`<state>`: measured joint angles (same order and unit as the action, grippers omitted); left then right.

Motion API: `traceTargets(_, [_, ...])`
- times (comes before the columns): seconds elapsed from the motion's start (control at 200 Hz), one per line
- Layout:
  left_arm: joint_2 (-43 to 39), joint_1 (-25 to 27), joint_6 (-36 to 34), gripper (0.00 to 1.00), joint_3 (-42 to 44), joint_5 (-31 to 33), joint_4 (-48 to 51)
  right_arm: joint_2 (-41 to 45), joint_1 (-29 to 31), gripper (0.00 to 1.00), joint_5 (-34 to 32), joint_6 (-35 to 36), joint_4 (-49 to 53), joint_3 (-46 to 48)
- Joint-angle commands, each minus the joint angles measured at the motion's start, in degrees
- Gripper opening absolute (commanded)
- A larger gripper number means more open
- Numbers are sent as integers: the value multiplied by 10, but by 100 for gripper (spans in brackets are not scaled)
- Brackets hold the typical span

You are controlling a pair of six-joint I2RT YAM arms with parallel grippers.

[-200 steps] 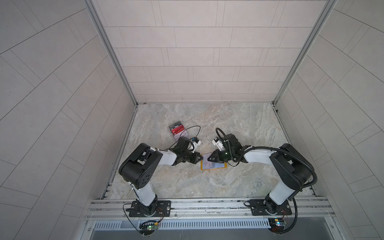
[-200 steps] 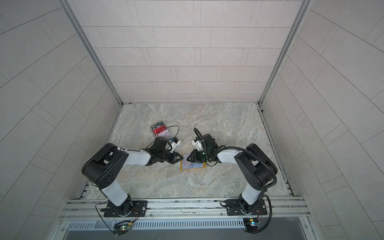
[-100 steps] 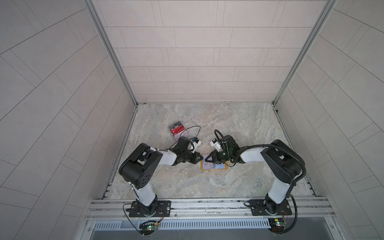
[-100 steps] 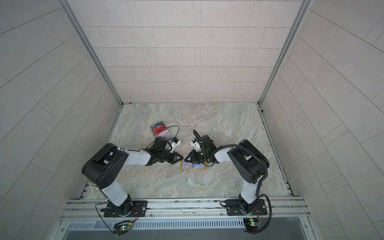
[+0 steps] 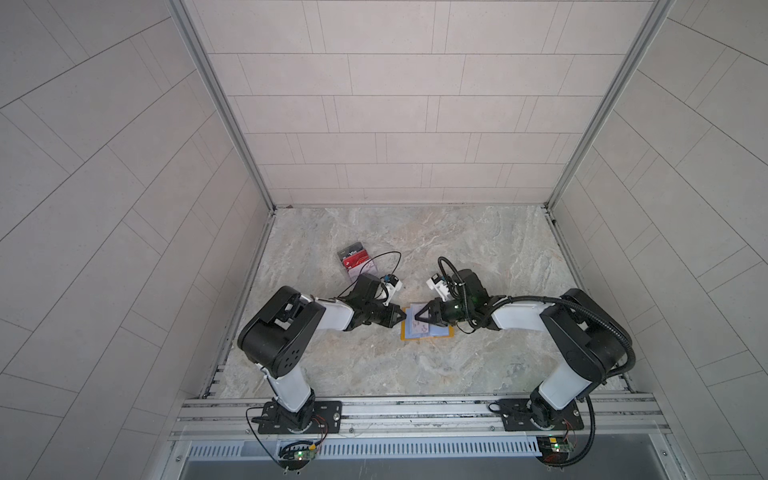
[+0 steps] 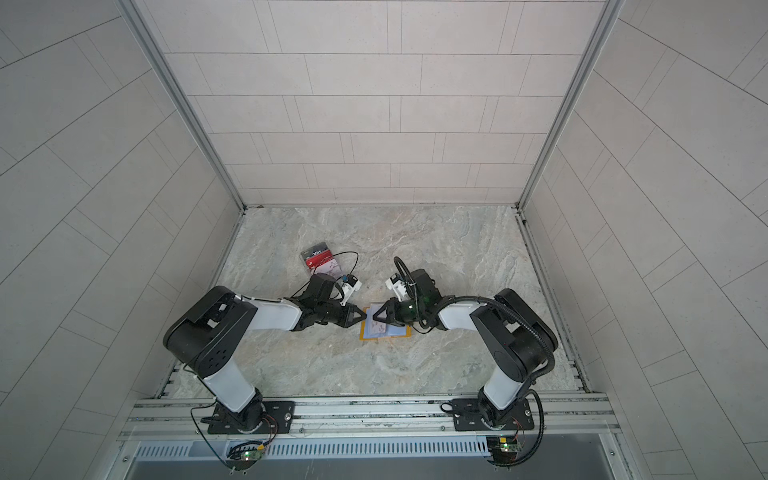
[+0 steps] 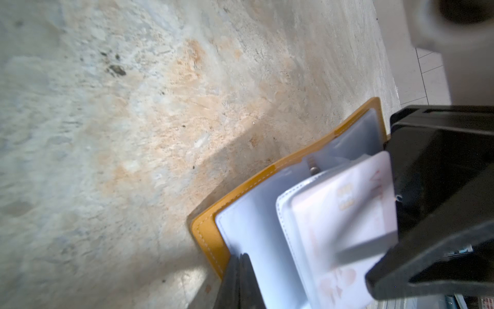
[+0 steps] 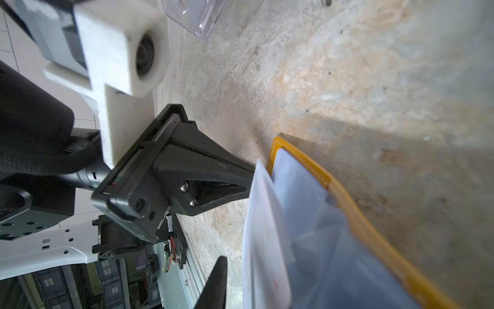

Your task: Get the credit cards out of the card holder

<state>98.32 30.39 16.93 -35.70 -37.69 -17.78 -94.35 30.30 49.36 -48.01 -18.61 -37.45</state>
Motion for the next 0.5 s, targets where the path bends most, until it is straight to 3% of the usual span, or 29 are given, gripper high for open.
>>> traceTargets(0.0, [20,2,-11,4,9,29,45,26,-7,23,6,13,11,6])
traceTargets(0.496, [17,2,-10,6,4,27,47,42,-26,18,1,46,62,12])
